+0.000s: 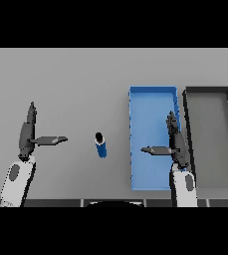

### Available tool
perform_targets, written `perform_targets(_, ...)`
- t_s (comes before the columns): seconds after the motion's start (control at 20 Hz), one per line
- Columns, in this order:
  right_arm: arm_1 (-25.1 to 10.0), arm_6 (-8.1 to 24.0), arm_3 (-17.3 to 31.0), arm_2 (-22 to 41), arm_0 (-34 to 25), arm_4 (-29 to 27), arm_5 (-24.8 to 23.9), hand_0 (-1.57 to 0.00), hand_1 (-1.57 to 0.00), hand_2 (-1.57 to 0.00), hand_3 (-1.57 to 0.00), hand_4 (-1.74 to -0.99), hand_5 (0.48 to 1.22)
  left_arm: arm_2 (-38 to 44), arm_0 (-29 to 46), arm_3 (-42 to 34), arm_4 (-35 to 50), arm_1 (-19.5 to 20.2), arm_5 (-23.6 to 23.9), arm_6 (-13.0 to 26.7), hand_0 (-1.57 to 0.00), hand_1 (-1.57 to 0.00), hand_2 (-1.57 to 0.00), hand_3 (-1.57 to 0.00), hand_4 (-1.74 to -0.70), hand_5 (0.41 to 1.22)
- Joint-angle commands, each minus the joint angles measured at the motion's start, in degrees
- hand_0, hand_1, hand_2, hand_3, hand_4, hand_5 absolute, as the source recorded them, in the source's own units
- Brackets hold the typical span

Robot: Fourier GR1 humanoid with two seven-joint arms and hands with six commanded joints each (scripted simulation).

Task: Pick up the blue pipe and place it into the blue bin.

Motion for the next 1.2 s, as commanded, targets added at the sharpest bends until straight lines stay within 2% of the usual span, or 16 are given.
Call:
perform_targets(0.0, 0.0, 0.0, 0.0, 0.0, 0.0, 0.0, 0.0, 0.00, 0.00, 0.00, 0.00, -1.225, 0.617, 0.0, 0.0, -0.1, 0.0, 0.0, 0.0, -0.3, 0.00, 0.00, 0.00, 0.00, -1.07, 0.591)
perform_targets(0.25, -0.2, -0.5, -0.2, -0.2, 0.5, -0.3, 0.2, 0.00, 0.00, 0.00, 0.00, -1.225, 0.617, -0.4, 0.4, -0.8, -0.2, -0.2, 0.2, -0.4, 0.00, 0.00, 0.00, 0.00, -1.07, 0.591)
perform_targets(0.3, -2.7, -3.5, -2.2, 1.8, 2.0, 2.2, 1.9, 0.00, 0.00, 0.00, 0.00, -1.225, 0.617, -2.2, 0.9, -1.5, 0.2, 4.5, -7.6, -2.8, 0.00, 0.00, 0.00, 0.00, -1.07, 0.591)
perform_targets(0.35, -4.5, -4.5, -3.9, 3.3, 3.8, 4.3, 3.0, 0.00, 0.00, 0.00, 0.00, -1.224, 0.618, -3.0, 1.1, -1.8, 0.8, 7.5, -12.5, -4.3, 0.00, 0.00, 0.00, 0.00, -1.07, 0.590)
perform_targets(0.4, -5.7, -5.0, -5.2, 4.2, 4.7, 5.2, 3.8, 0.00, 0.00, 0.00, 0.00, -1.225, 0.618, -3.3, 0.8, -1.2, 1.2, 9.5, -15.8, -4.7, 0.00, 0.00, 0.00, 0.00, -1.07, 0.589)
perform_targets(0.5, -5.7, -4.2, -6.2, 6.1, 5.8, 8.0, 3.4, 0.00, 0.00, 0.00, 0.00, -1.223, 0.620, -3.6, 0.3, -0.7, 1.8, 10.9, -19.0, -5.3, 0.00, 0.00, 0.00, 0.00, -1.08, 0.588)
perform_targets(0.6, -7.0, -3.6, -7.1, 5.9, 5.8, 9.0, 3.1, 0.00, 0.00, 0.00, 0.00, -1.203, 0.614, -4.1, 0.7, -1.1, 1.6, 11.5, -20.2, -6.1, 0.00, 0.00, 0.00, 0.00, -1.08, 0.596)
perform_targets(0.65, -6.6, -2.4, -7.4, 6.1, 5.6, 9.1, 2.8, 0.00, 0.00, 0.00, 0.00, -1.196, 0.609, -4.3, 1.3, -1.9, 1.8, 11.9, -20.7, -6.2, 0.00, 0.00, 0.00, 0.00, -1.08, 0.600)
perform_targets(0.75, -6.7, -2.0, -7.6, 6.3, 5.9, 9.9, 2.3, 0.00, 0.00, 0.00, 0.00, -1.185, 0.597, -4.5, 1.6, -2.7, 3.0, 12.5, -22.5, -6.6, 0.00, 0.00, 0.00, 0.00, -1.09, 0.605)
perform_targets(0.95, -6.6, -4.0, -7.1, 6.9, 6.0, 10.0, 2.9, 0.00, 0.00, 0.00, 0.00, -1.198, 0.607, -8.3, 3.4, -6.8, 3.2, 13.4, -28.0, -7.2, 0.00, 0.00, 0.00, 0.00, -1.10, 0.554)
perform_targets(1.05, -6.7, -3.7, -7.1, 7.0, 5.9, 10.3, 2.9, 0.00, 0.00, 0.00, 0.00, -1.205, 0.611, -10.6, 4.3, -9.7, 2.9, 13.4, -29.2, -5.6, 0.00, 0.00, 0.00, 0.00, -1.12, 0.514)
perform_targets(1.15, -6.9, -2.8, -7.3, 7.0, 5.5, 10.7, 2.7, 0.00, 0.00, 0.00, 0.00, -1.208, 0.612, -13.5, 3.7, -10.4, 1.9, 11.0, -30.0, -4.5, 0.00, 0.00, 0.00, 0.00, -1.16, 0.497)
